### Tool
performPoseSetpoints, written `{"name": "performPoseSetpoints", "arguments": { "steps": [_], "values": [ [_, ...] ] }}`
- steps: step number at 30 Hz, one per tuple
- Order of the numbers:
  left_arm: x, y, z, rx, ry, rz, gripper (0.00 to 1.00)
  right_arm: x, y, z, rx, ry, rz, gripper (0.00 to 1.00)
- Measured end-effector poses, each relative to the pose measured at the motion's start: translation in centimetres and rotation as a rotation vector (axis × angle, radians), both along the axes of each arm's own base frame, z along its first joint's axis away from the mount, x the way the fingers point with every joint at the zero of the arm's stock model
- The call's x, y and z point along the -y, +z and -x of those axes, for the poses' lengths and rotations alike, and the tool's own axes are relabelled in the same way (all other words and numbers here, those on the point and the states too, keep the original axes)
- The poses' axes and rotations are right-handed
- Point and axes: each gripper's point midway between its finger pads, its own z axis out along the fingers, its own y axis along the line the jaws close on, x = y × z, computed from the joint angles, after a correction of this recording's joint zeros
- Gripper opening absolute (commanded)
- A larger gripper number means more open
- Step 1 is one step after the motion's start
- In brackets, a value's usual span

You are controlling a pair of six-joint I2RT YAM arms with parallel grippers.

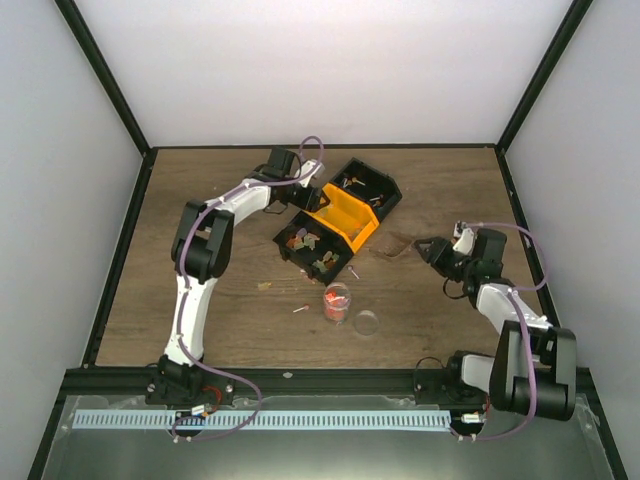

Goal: Pack the candies
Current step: Place the spatula at the center of the board, then move the storage box to the center of the board.

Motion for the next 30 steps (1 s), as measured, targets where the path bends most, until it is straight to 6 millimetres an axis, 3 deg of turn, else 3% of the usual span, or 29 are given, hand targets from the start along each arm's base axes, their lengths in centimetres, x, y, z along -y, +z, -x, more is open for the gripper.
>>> {"name": "performPoseSetpoints", "arguments": {
  "steps": [3,9,13,17,20,24,30],
  "values": [
    [0.0,0.4,0.4,0.001,0.001,0.001,0.84,0.7,1.1,-0.1,0.028,-0.028,0.053,0.54],
    [0.0,2.6,0.3,0.045,0.013,0.017,0.92,2.6,3.8,-0.7,0.081,-0.105,0.166,0.55],
    [0.1,4.2,-0.1,0.080,0.019,0.034,0.92,2.9,3.4,-0.1,0.059,-0.113,0.197,0.43],
    [0.0,5.3,0.0,0.111,0.027,0.043,0.92,1.4,3.0,0.2,0.059,-0.047,0.187,0.46],
    [-0.9,6.0,1.0,0.134,0.054,0.041,0.92,-1.7,2.1,0.1,0.060,0.067,0.193,0.52],
    [-3.3,8.1,3.0,0.180,0.127,0.074,0.92,-8.2,2.3,-0.6,0.109,0.309,0.241,0.56],
    [-8.9,11.6,4.5,0.285,0.293,0.157,0.93,-17.1,6.7,-6.3,0.310,0.506,0.348,0.56]
  ]
}}
